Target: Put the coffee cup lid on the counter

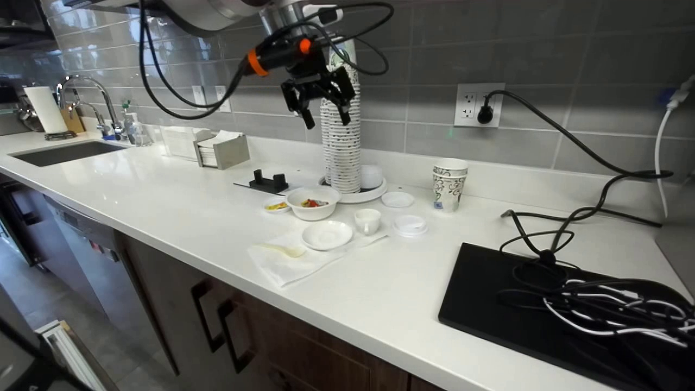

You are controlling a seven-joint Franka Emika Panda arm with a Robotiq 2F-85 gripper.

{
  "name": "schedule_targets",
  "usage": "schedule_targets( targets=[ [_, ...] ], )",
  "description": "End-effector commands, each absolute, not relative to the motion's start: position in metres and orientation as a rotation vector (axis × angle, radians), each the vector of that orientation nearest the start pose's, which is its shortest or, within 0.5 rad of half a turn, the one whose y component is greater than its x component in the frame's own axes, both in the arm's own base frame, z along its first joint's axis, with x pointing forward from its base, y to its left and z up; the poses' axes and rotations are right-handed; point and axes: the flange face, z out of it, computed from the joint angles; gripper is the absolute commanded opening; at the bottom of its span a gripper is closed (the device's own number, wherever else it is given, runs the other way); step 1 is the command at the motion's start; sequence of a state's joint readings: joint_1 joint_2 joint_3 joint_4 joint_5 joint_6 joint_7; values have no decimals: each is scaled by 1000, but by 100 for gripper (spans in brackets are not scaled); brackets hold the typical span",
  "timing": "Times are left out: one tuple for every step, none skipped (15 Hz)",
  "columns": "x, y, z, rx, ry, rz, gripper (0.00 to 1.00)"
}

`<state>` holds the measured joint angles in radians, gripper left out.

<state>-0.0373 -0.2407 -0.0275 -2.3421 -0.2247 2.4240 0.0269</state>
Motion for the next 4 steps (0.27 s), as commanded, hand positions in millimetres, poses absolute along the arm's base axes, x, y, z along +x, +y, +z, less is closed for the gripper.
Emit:
schedule_targets(
  targets=[
    [479,-35,475,-3267,-35,-522,100],
    [464,-37,487,-3268,-1,-514,100],
    [453,-37,495,-3266,16,-520,100],
    [446,-38,498,-3265,25,-525,100]
  ],
)
